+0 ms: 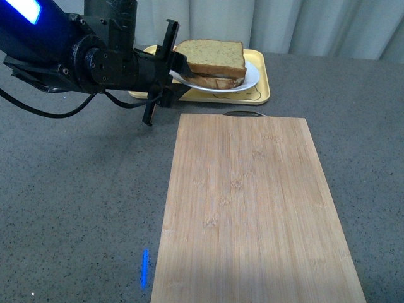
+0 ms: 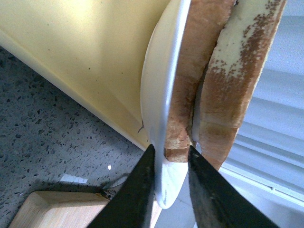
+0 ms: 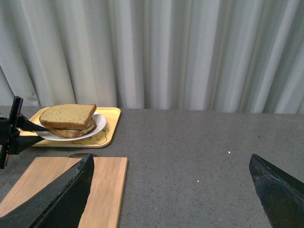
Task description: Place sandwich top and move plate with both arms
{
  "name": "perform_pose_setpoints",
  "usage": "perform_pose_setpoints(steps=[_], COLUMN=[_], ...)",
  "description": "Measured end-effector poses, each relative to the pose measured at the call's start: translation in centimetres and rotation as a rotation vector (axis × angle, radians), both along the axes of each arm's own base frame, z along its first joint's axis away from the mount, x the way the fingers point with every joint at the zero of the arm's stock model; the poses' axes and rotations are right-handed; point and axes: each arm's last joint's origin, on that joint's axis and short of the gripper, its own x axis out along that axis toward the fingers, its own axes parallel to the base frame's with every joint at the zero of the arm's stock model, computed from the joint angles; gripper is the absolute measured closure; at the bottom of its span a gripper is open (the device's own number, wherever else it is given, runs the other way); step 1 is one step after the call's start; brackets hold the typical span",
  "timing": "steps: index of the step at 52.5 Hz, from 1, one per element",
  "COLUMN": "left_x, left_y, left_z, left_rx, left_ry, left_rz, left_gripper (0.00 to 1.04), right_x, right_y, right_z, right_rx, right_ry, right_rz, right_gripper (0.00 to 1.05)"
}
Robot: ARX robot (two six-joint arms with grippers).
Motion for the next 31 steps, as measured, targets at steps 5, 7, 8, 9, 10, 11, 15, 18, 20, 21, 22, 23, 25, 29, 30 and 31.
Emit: perform_pose_setpoints(steps=[5, 7, 8, 9, 10, 11, 15, 18, 20, 21, 22, 23, 25, 29, 30, 31], left_x=[-0.2, -0.5, -0.5, -0.6, -0.8, -1.0, -1.7, -2.2, -2.6, -2.8, -3.1, -3.2, -3.9, -5.1, -5.6, -6.0], left_y=[0.2, 0.3, 0.3, 0.4, 0.4, 0.5, 0.7, 0.9, 1.0, 1.0, 1.1, 1.2, 1.3, 1.7, 1.9, 1.9], left_z=[-0.2, -0.3, -0.4, -0.4, -0.4, -0.3, 0.3, 1.1, 1.7, 2.2, 2.6, 2.8, 3.6, 4.6, 4.8, 4.9], left_rx=[0.003, 0.004, 0.004, 0.004, 0.004, 0.002, 0.0, -0.001, -0.002, -0.002, 0.001, 0.004, 0.01, 0.062, 0.088, 0.104], left_ry=[0.009, 0.014, 0.016, 0.018, 0.019, 0.015, 0.008, 0.001, -0.005, -0.013, -0.023, -0.03, -0.05, -0.054, -0.055, -0.054], left_rz=[0.005, 0.006, 0.005, 0.006, 0.005, 0.005, 0.005, 0.005, 0.006, 0.006, 0.006, 0.005, 0.01, 0.035, 0.044, 0.045], left_gripper=[0.63, 0.56, 0.54, 0.5, 0.47, 0.43, 0.31, 0.22, 0.16, 0.13, 0.09, 0.08, 0.05, 0.07, 0.07, 0.07], right_x=[0.0, 0.0, 0.0, 0.0, 0.0, 0.0, 0.0, 0.0, 0.0, 0.0, 0.0, 0.0, 0.0, 0.0, 0.0, 0.0], right_y=[0.0, 0.0, 0.0, 0.0, 0.0, 0.0, 0.0, 0.0, 0.0, 0.0, 0.0, 0.0, 0.0, 0.0, 0.0, 0.0], right_z=[0.0, 0.0, 0.0, 0.0, 0.0, 0.0, 0.0, 0.0, 0.0, 0.0, 0.0, 0.0, 0.0, 0.0, 0.0, 0.0], right_rx=[0.0, 0.0, 0.0, 0.0, 0.0, 0.0, 0.0, 0.0, 0.0, 0.0, 0.0, 0.0, 0.0, 0.0, 0.0, 0.0], right_ry=[0.0, 0.0, 0.0, 0.0, 0.0, 0.0, 0.0, 0.0, 0.0, 0.0, 0.0, 0.0, 0.0, 0.0, 0.0, 0.0], right_rz=[0.0, 0.0, 0.0, 0.0, 0.0, 0.0, 0.0, 0.0, 0.0, 0.0, 0.0, 0.0, 0.0, 0.0, 0.0, 0.0], right_gripper=[0.09, 0.09, 0.09, 0.09, 0.09, 0.09, 0.09, 0.09, 0.09, 0.09, 0.09, 0.09, 0.09, 0.09, 0.09, 0.09])
